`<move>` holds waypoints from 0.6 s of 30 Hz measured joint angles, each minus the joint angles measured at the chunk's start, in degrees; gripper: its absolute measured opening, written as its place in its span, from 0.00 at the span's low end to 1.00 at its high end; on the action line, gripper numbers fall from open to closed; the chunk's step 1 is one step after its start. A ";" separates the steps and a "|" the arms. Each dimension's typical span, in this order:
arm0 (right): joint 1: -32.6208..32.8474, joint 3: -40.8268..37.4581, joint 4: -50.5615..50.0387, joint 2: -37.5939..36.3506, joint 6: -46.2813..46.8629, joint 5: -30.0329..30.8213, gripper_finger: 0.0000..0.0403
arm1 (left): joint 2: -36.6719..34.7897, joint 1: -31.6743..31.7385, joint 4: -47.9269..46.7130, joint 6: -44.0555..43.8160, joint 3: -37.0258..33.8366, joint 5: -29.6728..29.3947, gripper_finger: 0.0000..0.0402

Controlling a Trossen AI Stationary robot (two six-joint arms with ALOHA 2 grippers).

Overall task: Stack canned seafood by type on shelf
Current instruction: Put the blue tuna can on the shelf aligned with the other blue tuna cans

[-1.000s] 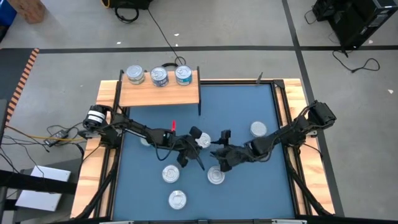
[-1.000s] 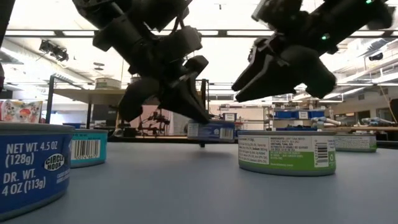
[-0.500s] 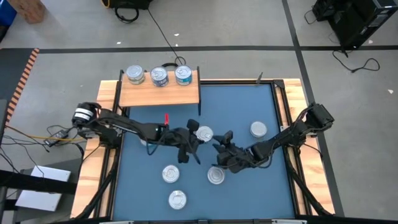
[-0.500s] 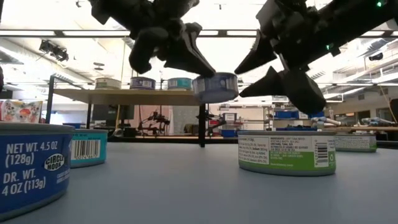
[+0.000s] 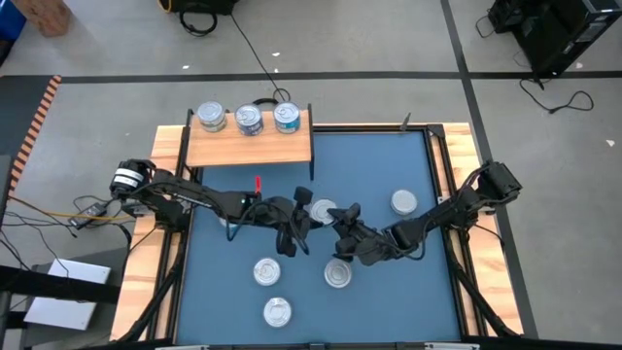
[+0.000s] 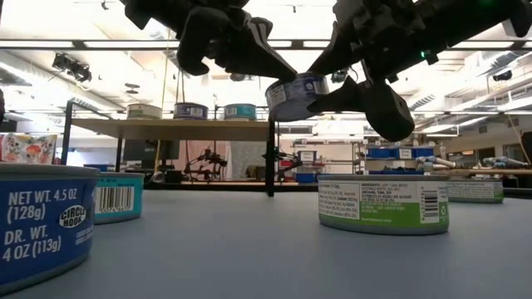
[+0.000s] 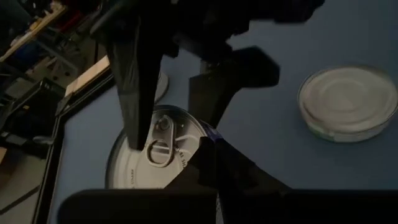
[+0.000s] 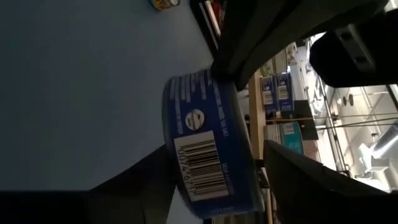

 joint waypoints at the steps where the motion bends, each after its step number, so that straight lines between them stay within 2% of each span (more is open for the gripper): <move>1: -0.07 0.00 0.00 0.00 0.00 0.00 0.59 | 0.00 0.00 0.30 -0.22 0.00 0.27 0.00; 5: -0.05 0.00 -0.05 0.00 0.00 0.00 0.51 | 0.00 0.02 0.63 -0.89 0.00 0.82 0.00; 10: 0.01 -0.13 0.47 0.02 -0.24 -0.06 0.36 | -0.11 0.07 0.97 -0.98 0.08 0.01 0.00; 14: -0.01 -0.13 1.20 0.02 0.59 0.28 0.36 | -0.13 -0.20 0.88 0.78 0.11 -3.01 0.03; 18: -0.15 -0.13 2.17 0.02 3.31 0.41 0.36 | -0.29 -1.62 0.46 4.05 0.15 -9.90 0.11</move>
